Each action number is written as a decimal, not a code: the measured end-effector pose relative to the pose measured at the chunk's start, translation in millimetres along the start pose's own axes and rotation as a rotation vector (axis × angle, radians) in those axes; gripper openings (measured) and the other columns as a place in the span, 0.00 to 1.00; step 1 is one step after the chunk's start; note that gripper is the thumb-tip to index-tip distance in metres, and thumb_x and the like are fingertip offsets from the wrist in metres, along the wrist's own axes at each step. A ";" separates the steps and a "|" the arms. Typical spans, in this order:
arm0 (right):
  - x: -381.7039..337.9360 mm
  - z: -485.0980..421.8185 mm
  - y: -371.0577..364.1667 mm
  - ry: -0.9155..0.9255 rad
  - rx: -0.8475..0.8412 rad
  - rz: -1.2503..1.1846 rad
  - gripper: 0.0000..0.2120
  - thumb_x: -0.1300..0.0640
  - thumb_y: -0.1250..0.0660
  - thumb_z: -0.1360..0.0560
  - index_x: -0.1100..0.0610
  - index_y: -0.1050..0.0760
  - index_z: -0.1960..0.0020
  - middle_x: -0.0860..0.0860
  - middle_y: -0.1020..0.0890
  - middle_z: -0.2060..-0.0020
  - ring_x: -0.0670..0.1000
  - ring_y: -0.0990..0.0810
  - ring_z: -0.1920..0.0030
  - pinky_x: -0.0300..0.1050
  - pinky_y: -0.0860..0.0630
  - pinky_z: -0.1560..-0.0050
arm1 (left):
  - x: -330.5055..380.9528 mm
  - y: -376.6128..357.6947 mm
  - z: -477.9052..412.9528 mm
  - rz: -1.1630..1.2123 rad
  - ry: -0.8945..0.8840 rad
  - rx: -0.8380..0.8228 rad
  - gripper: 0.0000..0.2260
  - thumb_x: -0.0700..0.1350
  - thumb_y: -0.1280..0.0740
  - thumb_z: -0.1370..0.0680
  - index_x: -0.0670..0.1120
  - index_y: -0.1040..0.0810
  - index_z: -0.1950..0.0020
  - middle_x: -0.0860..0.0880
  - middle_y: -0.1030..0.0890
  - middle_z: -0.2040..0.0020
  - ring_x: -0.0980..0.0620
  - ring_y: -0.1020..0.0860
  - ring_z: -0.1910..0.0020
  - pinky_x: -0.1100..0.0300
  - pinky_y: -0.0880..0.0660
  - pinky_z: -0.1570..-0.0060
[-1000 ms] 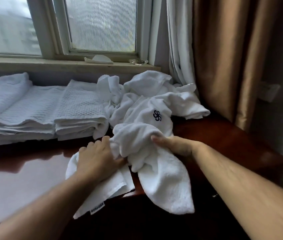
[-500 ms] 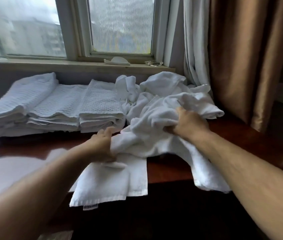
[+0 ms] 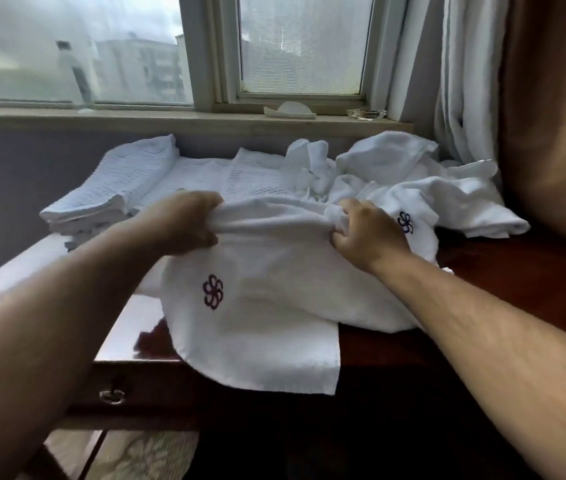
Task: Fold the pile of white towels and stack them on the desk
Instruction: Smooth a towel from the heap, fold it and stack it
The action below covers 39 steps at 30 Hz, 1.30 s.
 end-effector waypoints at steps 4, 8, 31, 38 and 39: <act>6.0 -12.1 0.5 -0.032 -0.014 -0.182 0.17 0.54 0.29 0.28 0.57 0.29 0.43 0.56 0.24 0.49 0.57 0.27 0.53 0.45 0.35 0.55 | -16.2 -8.3 0.3 0.299 0.146 0.143 0.03 0.39 0.37 0.21 0.46 0.25 0.53 0.50 0.25 0.60 0.43 0.24 0.55 0.52 0.30 0.57; 5.9 -6.7 -11.7 -0.034 -0.158 -0.337 0.21 0.57 0.32 0.26 0.53 0.34 0.36 0.45 0.26 0.56 0.54 0.23 0.52 0.44 0.33 0.55 | -16.2 -26.4 2.7 0.490 0.131 0.108 0.04 0.46 0.33 0.21 0.48 0.26 0.50 0.50 0.21 0.57 0.46 0.21 0.54 0.53 0.29 0.58; -27.3 15.2 -17.3 0.249 0.353 0.001 0.33 0.50 0.21 0.32 0.54 0.35 0.35 0.62 0.23 0.47 0.66 0.24 0.51 0.58 0.24 0.54 | 43.0 -11.3 26.5 -0.448 -0.129 0.591 0.14 0.39 0.27 0.28 0.46 0.27 0.47 0.45 0.25 0.55 0.40 0.21 0.65 0.54 0.34 0.74; -13.2 33.9 -30.5 0.208 -0.076 -0.142 0.41 0.43 0.23 0.29 0.51 0.39 0.23 0.55 0.20 0.39 0.61 0.18 0.46 0.51 0.23 0.52 | 8.3 -42.3 55.4 -0.167 -0.156 -0.379 0.32 0.62 0.23 0.32 0.55 0.33 0.35 0.54 0.27 0.38 0.50 0.24 0.43 0.57 0.29 0.50; -12.1 32.8 -29.2 0.188 -0.167 -0.210 0.42 0.42 0.22 0.31 0.50 0.38 0.23 0.53 0.19 0.43 0.57 0.18 0.48 0.46 0.24 0.52 | 6.1 -44.9 58.9 -0.104 -0.121 -0.480 0.29 0.66 0.25 0.34 0.56 0.32 0.40 0.55 0.24 0.43 0.52 0.24 0.46 0.56 0.27 0.49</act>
Point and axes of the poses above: each hand's wrist, its own z-axis away from the middle knuckle, its own y-axis out of the back of the hand, x = y × z, the point moved 1 cm from there along -z, towards the middle knuckle
